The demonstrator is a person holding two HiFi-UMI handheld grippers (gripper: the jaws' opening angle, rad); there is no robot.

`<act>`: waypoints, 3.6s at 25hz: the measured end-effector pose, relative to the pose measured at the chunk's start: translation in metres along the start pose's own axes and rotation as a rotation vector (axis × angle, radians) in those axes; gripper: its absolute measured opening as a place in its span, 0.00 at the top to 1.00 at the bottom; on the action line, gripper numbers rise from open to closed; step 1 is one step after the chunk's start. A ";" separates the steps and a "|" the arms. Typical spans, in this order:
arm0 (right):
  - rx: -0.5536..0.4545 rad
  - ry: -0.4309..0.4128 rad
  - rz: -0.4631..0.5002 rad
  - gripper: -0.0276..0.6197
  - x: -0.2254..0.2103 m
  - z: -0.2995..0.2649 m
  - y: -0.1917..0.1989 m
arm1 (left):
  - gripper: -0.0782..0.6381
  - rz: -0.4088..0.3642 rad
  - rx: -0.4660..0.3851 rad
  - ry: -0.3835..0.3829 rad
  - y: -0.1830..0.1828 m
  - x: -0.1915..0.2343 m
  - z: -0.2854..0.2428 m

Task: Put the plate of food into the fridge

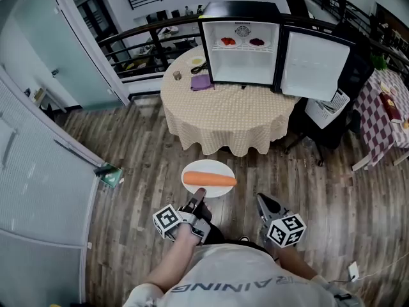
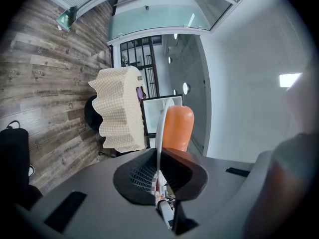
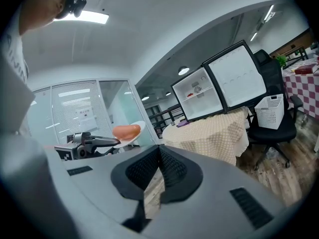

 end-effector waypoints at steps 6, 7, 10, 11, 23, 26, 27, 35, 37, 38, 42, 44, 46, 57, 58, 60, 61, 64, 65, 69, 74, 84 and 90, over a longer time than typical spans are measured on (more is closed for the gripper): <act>-0.012 0.032 -0.018 0.92 -0.023 -0.001 -0.007 | 0.85 0.017 0.020 -0.017 0.005 0.011 -0.022; -0.010 0.040 -0.019 0.92 -0.028 -0.002 -0.008 | 0.85 0.026 0.023 -0.016 0.005 0.013 -0.029; -0.013 0.062 -0.021 0.92 -0.038 -0.010 -0.013 | 0.85 0.035 0.036 -0.007 -0.002 0.013 -0.050; -0.015 0.068 -0.021 0.92 -0.041 -0.013 -0.016 | 0.85 0.033 0.041 -0.002 -0.005 0.012 -0.057; -0.038 0.135 0.006 0.92 -0.063 -0.097 -0.066 | 0.85 0.034 0.097 0.015 -0.081 0.010 -0.143; -0.039 0.144 0.014 0.92 -0.062 -0.124 -0.077 | 0.85 0.031 0.116 0.040 -0.102 0.006 -0.162; -0.038 0.147 0.016 0.92 -0.061 -0.133 -0.080 | 0.85 0.030 0.122 0.046 -0.109 0.005 -0.167; -0.040 0.176 0.028 0.92 -0.052 -0.198 -0.098 | 0.85 -0.006 0.166 0.022 -0.170 0.014 -0.194; -0.046 0.192 0.029 0.92 -0.051 -0.209 -0.100 | 0.85 -0.022 0.180 0.016 -0.181 0.018 -0.200; -0.048 0.201 0.031 0.92 -0.051 -0.213 -0.101 | 0.85 -0.022 0.185 0.013 -0.185 0.019 -0.203; -0.040 0.223 0.034 0.92 -0.055 -0.221 -0.103 | 0.85 0.013 0.193 0.032 -0.191 0.022 -0.217; -0.035 0.231 0.028 0.92 -0.060 -0.224 -0.104 | 0.86 0.012 0.199 0.023 -0.193 0.024 -0.221; -0.032 0.237 0.019 0.92 -0.068 -0.229 -0.106 | 0.85 0.020 0.202 0.018 -0.195 0.025 -0.230; -0.015 0.148 0.029 0.92 -0.129 -0.293 -0.156 | 0.85 0.027 0.125 0.022 -0.220 0.013 -0.309; -0.014 0.142 0.032 0.92 -0.137 -0.297 -0.163 | 0.85 0.034 0.117 0.029 -0.220 0.010 -0.318; -0.010 0.129 0.037 0.92 -0.153 -0.306 -0.176 | 0.85 0.046 0.103 0.035 -0.219 0.006 -0.336; -0.007 0.121 0.040 0.92 -0.160 -0.309 -0.182 | 0.85 0.048 0.097 0.033 -0.219 0.005 -0.345; 0.002 0.104 0.043 0.92 -0.179 -0.316 -0.195 | 0.85 0.028 0.092 -0.003 -0.215 0.005 -0.364; 0.004 0.100 0.042 0.92 -0.185 -0.317 -0.199 | 0.85 0.025 0.092 -0.011 -0.212 0.005 -0.370; 0.006 0.084 0.034 0.92 -0.209 -0.321 -0.211 | 0.85 0.046 0.080 -0.001 -0.204 -0.002 -0.397; 0.016 0.075 0.019 0.92 -0.236 -0.320 -0.219 | 0.85 0.046 0.076 -0.015 -0.194 -0.004 -0.430; 0.051 0.095 -0.001 0.92 -0.276 -0.316 -0.220 | 0.85 0.014 0.090 -0.052 -0.186 0.010 -0.493; 0.061 0.126 -0.016 0.92 -0.278 -0.325 -0.217 | 0.85 0.006 0.107 -0.068 -0.195 0.024 -0.533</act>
Point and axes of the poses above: the fingertips, and each gripper's own axes: z backward along the fingers, x to its left, y out of its underside, the point moved 2 cm from there along z, backward along the fingers, and after that the axes turned 1 degree about -z, right-handed, at the moved point
